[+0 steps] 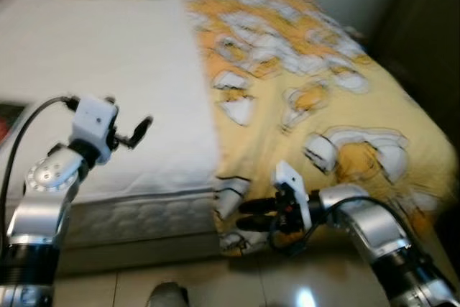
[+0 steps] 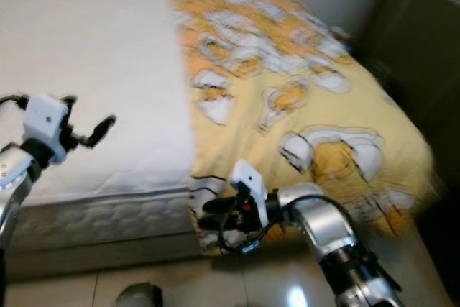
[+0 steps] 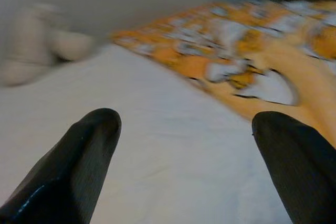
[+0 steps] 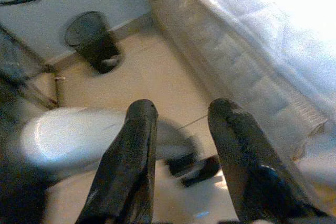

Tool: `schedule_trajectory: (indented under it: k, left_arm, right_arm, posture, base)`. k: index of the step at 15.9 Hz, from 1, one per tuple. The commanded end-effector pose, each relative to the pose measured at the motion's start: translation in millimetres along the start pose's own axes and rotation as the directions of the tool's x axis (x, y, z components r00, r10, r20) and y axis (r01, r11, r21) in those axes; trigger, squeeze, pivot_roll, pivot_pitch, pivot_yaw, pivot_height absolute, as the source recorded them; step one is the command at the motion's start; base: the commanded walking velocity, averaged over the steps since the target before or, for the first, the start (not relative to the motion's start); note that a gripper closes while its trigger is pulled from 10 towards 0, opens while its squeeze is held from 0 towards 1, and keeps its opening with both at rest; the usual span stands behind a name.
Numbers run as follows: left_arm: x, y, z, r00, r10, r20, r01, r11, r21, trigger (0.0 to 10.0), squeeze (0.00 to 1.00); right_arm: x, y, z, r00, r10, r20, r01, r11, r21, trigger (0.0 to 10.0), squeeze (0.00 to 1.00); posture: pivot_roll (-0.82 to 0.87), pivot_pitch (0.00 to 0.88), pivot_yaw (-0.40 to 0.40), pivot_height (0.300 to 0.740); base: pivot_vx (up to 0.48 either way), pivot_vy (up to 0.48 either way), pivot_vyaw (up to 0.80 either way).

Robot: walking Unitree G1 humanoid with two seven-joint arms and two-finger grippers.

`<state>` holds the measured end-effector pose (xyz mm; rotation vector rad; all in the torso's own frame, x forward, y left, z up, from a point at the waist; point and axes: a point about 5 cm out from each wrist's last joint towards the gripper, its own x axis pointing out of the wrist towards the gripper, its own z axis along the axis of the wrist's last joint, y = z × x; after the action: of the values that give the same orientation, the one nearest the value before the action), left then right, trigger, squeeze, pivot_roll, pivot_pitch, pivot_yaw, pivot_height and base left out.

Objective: Clean up the room

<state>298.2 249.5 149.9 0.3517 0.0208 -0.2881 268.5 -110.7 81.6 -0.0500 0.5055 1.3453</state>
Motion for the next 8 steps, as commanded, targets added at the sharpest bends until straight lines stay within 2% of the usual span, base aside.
schedule_trajectory:
  k: [1, 2, 3, 4, 5, 6, 7, 8]
  left_arm:
    - [2.6, -9.7, -7, 0.999, -0.020, -0.034, 0.019, 1.000, -0.018, 10.0, 0.00]
    - [2.3, -21.2, -16, 0.998, 0.004, -0.057, -0.009, 0.996, -0.083, 10.0, 0.00]
    - [2.0, -26.5, -20, 0.997, 0.020, -0.068, -0.028, 0.993, -0.118, 10.0, 0.00]
    - [0.6, -46.3, -29, 0.995, 0.048, -0.084, -0.062, 0.982, -0.178, 10.0, 0.00]
    - [0.2, -52.6, -30, 0.995, 0.052, -0.080, -0.066, 0.981, -0.184, 10.0, 0.00]
    - [-0.9, -64.6, -33, 0.995, 0.058, -0.084, -0.075, 0.975, -0.210, 10.0, 0.00]
    - [-2.9, -83.9, -35, 0.992, 0.083, -0.090, -0.101, 0.970, -0.220, 10.0, 0.00]
    - [-3.2, -85.9, -36, 0.989, 0.114, -0.095, -0.133, 0.968, -0.214, 10.0, 0.00]
  right_arm:
    - [-4.2, -13.3, -1, 0.983, -0.186, 0.004, 0.186, 0.981, -0.051, 10.0, 1.00]
    - [-6.1, -22.9, -4, 0.939, -0.345, 0.005, 0.344, 0.935, -0.090, 10.0, 0.00]
    - [-7.4, -26.0, -5, 0.914, -0.405, 0.009, 0.403, 0.907, -0.120, 10.0, 0.00]
    - [-16.4, -36.3, -5, 0.803, -0.591, 0.074, 0.596, 0.795, -0.113, 10.0, 0.00]
    - [-20.5, -39.1, -4, 0.760, -0.642, 0.101, 0.649, 0.755, -0.092, 10.0, 0.00]
    - [-31.8, -44.5, -5, 0.652, -0.746, 0.136, 0.756, 0.652, -0.046, 10.0, 0.00]
    - [-58.4, -47.6, -16, 0.423, -0.892, 0.157, 0.894, 0.439, 0.087, 10.0, 0.00]
    - [-67.1, -44.5, -24, 0.351, -0.923, 0.156, 0.920, 0.371, 0.127, 10.0, 0.00]
  posture:
    - [0.03, 0.000, -0.047, 0.740]
    - [0.03, 0.000, -0.047, 0.740]
    - [0.03, 0.000, -0.047, 0.740]
    - [0.02, 0.000, -0.055, 0.740]
    - [0.01, 0.000, -0.057, 0.740]
    - [0.00, 0.000, -0.059, 0.740]
    - [-0.01, 0.000, -0.055, 0.740]
    - [-0.01, 0.000, -0.053, 0.740]
  base:
    - [0.000, 0.000, 0.00]
    - [0.000, 0.000, 0.00]
    - [0.000, 0.000, 0.00]
    - [0.000, 0.000, 0.00]
    - [0.000, 0.000, 0.00]
    - [0.000, 0.000, 0.00]
    - [0.000, 0.000, 0.00]
    - [0.000, 0.000, 0.00]
